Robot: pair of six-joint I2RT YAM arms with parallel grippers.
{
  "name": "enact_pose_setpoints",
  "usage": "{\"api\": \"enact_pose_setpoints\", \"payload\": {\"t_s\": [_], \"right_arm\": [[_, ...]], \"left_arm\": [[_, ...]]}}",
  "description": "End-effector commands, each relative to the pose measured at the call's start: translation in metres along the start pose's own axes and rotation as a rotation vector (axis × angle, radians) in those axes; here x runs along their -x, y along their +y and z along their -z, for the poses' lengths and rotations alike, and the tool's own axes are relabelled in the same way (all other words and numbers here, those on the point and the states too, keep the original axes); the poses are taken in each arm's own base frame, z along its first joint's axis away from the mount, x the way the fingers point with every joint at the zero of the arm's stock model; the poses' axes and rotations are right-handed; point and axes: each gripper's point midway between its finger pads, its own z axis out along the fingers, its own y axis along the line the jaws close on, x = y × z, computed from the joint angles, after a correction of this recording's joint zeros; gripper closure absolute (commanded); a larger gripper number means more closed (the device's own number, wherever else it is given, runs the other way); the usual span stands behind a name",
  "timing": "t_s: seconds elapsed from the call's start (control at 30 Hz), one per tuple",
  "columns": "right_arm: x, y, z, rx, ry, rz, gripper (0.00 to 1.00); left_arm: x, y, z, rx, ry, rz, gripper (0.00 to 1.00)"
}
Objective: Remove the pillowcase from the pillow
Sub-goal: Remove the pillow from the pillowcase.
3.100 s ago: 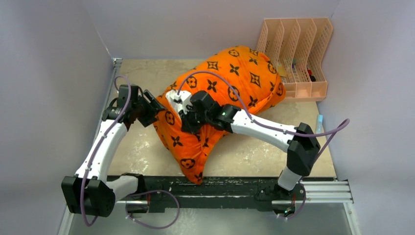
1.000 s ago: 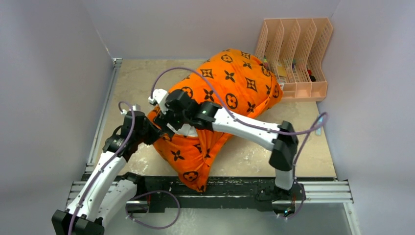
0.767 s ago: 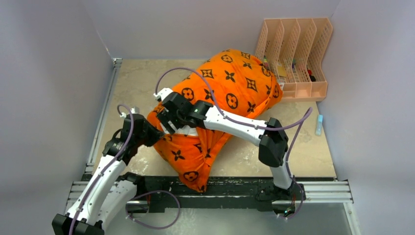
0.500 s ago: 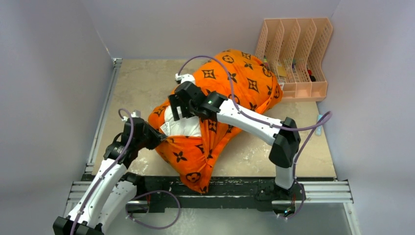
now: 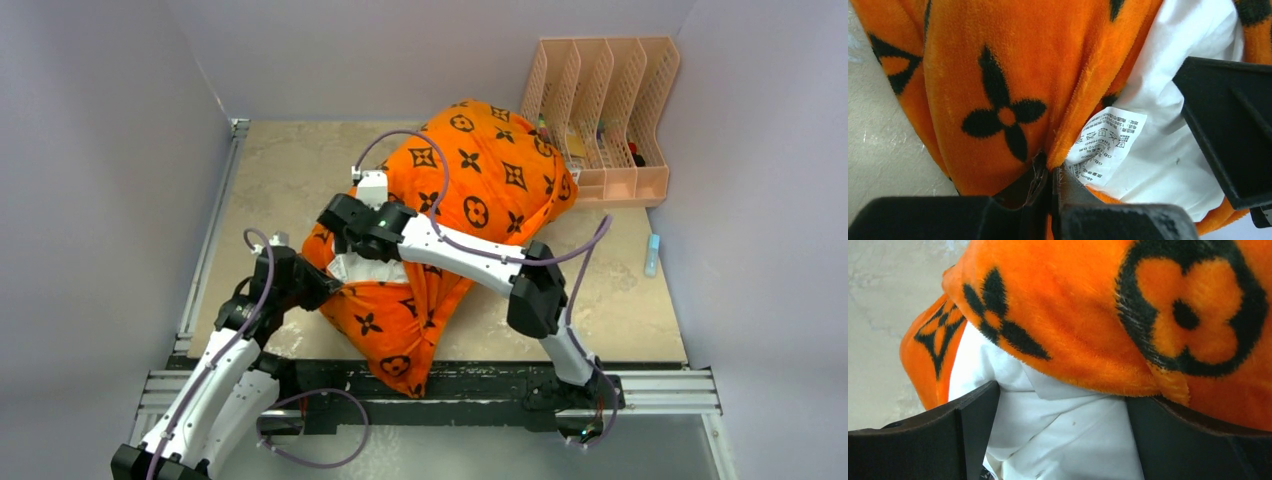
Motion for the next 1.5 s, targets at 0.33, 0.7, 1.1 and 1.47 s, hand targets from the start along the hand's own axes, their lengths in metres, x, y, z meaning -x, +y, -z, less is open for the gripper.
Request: {"api": "enact_pose_setpoints", "payload": {"t_s": [0.33, 0.7, 1.1, 1.47], "right_arm": [[-0.019, -0.004, 0.084, -0.194, -0.117, -0.326, 0.03], [-0.016, -0.049, -0.019, -0.346, -0.008, -0.382, 0.01], [-0.154, -0.084, -0.108, -0.608, 0.287, -0.239, 0.13], [-0.065, -0.048, -0.079, -0.381, -0.042, -0.047, 1.00]], "left_arm": [[-0.015, 0.028, 0.002, 0.092, 0.028, 0.054, 1.00], [-0.023, 0.033, 0.004, 0.082, 0.047, 0.068, 1.00], [-0.035, 0.043, -0.004, 0.077, 0.081, 0.107, 1.00], [-0.037, 0.053, -0.003, 0.120, 0.077, 0.102, 1.00]]}}
